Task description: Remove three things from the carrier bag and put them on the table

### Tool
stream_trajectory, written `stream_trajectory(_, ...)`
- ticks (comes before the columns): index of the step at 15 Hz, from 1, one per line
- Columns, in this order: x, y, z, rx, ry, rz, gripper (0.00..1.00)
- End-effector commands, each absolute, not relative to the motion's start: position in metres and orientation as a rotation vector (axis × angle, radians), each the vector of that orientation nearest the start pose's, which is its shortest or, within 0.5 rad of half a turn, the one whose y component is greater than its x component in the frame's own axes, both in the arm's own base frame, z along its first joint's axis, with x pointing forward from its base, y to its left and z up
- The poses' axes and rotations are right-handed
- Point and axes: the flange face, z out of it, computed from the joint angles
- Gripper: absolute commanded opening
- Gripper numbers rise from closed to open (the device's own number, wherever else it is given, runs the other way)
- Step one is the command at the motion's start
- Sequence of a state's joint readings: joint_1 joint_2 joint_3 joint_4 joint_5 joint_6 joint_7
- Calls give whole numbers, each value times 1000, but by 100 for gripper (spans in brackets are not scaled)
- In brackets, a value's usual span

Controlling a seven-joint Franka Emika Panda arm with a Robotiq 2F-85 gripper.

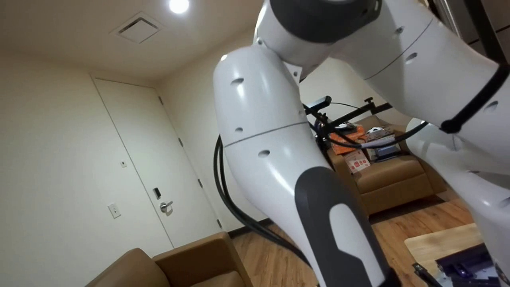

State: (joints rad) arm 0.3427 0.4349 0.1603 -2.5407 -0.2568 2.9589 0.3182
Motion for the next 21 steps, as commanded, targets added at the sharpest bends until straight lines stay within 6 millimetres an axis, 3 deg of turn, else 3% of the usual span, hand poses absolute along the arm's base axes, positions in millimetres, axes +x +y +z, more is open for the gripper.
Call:
stream_trajectory(1, 382, 241, 77, -3031, -633, 3, 100)
stream_trajectory(6, 387, 243, 49, -3035, -597, -10, 100)
stream_trajectory(7, 387, 243, 47, -3027, -578, -15, 75)
stream_trajectory(9, 388, 242, 43, -3025, -547, -12, 67)
stream_trajectory(18, 392, 244, 38, -3014, -523, -13, 7)
stream_trajectory(21, 391, 248, 52, -3011, -559, -30, 4)
